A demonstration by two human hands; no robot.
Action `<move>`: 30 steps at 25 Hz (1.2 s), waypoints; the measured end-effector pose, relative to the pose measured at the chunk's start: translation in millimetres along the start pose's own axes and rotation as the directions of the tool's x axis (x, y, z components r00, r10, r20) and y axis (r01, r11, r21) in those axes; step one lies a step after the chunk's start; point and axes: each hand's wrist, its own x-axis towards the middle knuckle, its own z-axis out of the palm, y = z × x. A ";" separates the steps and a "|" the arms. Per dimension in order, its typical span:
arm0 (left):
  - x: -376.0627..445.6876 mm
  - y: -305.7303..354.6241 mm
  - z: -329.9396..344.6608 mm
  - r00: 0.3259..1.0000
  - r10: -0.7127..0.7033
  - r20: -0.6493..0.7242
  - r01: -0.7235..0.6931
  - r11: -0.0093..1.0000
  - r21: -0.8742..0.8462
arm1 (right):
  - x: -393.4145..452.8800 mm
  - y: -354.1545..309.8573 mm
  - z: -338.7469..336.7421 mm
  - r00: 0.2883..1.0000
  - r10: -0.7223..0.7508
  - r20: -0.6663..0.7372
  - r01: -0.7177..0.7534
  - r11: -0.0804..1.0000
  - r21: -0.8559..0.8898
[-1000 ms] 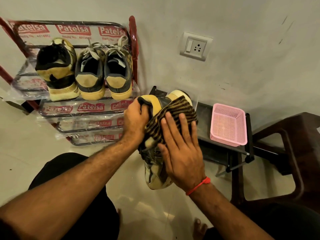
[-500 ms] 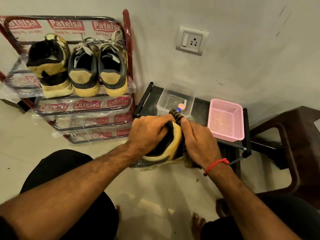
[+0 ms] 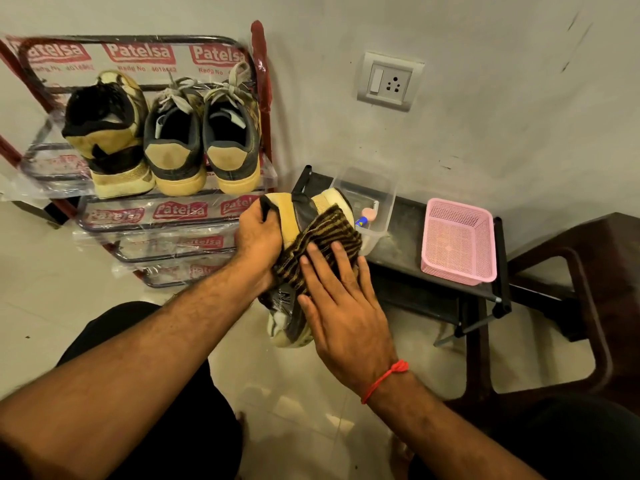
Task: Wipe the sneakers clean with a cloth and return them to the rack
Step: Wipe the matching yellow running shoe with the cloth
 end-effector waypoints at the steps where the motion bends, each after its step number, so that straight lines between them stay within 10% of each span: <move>1: -2.0 1.1 1.7 0.999 0.038 0.008 -0.038 0.999 0.031 | -0.8 0.7 1.2 1.000 -0.002 -0.019 0.001 1.000 -0.027; 11: -27.4 -12.1 15.0 0.910 0.312 0.275 -0.374 0.902 0.214 | 31.0 30.3 -28.7 0.976 0.145 -0.161 -0.144 0.989 0.018; 14: -34.7 -12.8 14.0 0.737 0.471 0.486 -0.635 0.728 0.258 | 32.1 39.9 -39.2 0.949 0.295 -0.111 -0.267 0.940 0.213; 18: -38.3 -19.3 11.8 0.424 0.565 0.708 -0.894 0.389 0.225 | 29.3 58.5 -42.6 0.797 0.450 0.402 -0.602 0.645 0.471; 21: -33.4 -18.2 11.2 0.503 0.615 0.607 -0.864 0.344 0.367 | 34.5 62.7 -48.7 0.765 0.448 0.462 -0.644 0.543 0.539; 26: -31.2 -2.3 5.8 0.845 0.427 0.322 -0.513 0.480 0.712 | 38.4 52.0 -53.3 0.757 0.466 0.458 -0.650 0.471 0.597; 30: -23.7 -4.7 4.5 0.825 0.342 0.451 -0.560 0.603 0.568 | 35.7 45.6 -50.7 0.741 0.514 0.433 -0.648 0.375 0.663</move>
